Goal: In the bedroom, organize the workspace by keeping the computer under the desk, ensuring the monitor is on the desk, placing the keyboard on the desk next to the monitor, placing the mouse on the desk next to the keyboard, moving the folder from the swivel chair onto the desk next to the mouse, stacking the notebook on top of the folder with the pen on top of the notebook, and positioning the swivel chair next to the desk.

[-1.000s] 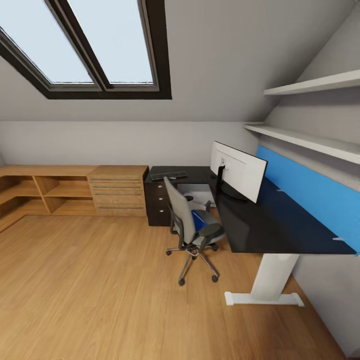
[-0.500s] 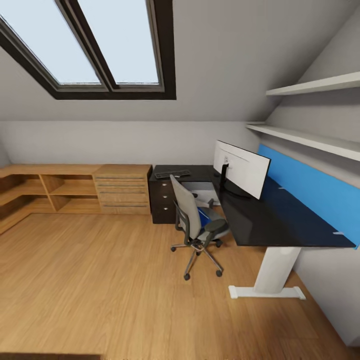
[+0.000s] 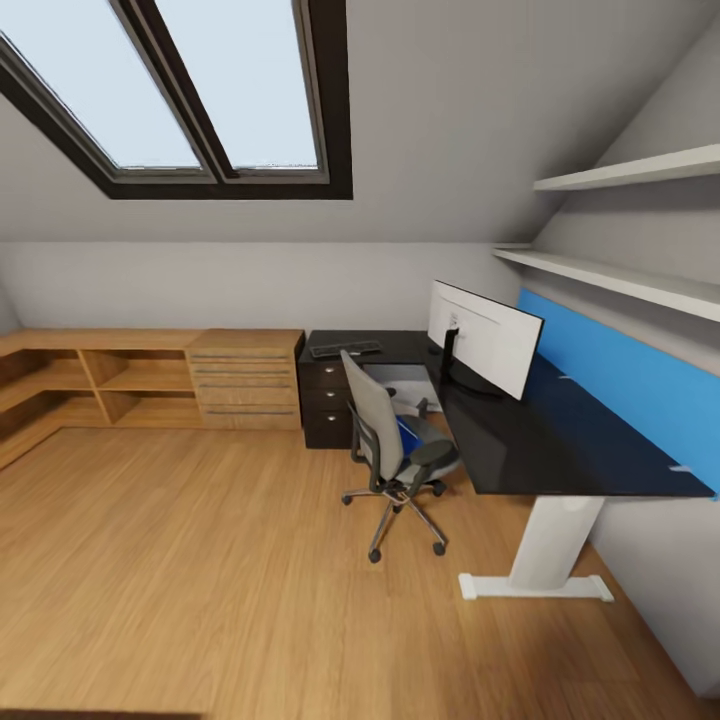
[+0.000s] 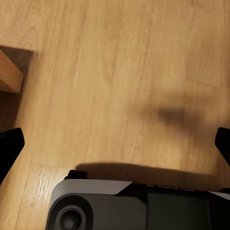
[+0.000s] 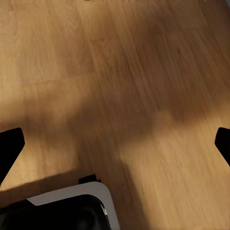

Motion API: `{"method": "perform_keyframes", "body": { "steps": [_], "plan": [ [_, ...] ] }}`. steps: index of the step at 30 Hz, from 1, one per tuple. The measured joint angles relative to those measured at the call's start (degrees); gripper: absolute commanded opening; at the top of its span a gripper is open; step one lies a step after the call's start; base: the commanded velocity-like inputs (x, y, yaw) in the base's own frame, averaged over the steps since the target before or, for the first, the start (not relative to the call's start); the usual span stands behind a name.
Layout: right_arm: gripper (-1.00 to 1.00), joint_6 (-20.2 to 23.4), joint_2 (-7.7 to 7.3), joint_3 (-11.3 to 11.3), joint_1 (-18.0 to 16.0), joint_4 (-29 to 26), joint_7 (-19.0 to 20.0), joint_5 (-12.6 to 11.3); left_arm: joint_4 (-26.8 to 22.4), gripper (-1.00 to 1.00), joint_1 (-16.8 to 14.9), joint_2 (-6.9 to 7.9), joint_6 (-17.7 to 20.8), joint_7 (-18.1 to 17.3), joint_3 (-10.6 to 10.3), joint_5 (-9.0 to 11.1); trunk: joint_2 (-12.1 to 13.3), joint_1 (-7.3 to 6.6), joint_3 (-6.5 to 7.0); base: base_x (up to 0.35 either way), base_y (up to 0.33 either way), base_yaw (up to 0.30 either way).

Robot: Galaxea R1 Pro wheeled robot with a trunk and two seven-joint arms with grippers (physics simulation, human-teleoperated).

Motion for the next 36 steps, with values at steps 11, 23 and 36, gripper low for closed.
{"method": "perform_keyframes", "body": {
  "steps": [11, 23, 36],
  "plan": [
    [1.0, 0.0, 0.0, 0.0, 0.0, 0.0, 0.0, 0.0, 0.0, 1.0, 0.0, 0.0, 0.0, 0.0, 0.0, 0.0, 0.0, 0.0, 0.0, 0.28, 0.0, 0.0],
    [1.0, 0.0, 0.0, 0.0, 0.0, 0.0, 0.0, 0.0, -0.2, 1.0, 0.0, -0.13, -0.1, 0.0, 0.0, 0.0, 0.0, 0.02, 0.0, 0.027, 0.0, 0.0],
    [1.0, 0.0, 0.02, 0.0, 0.0, 0.0, 0.1, 0.0, -0.2, 1.0, 0.0, -0.14, 0.1, 0.6, 0.3, 0.8, -3.6, 1.99, -1.61, 0.0, 0.0, 0.0]
  ]
}}
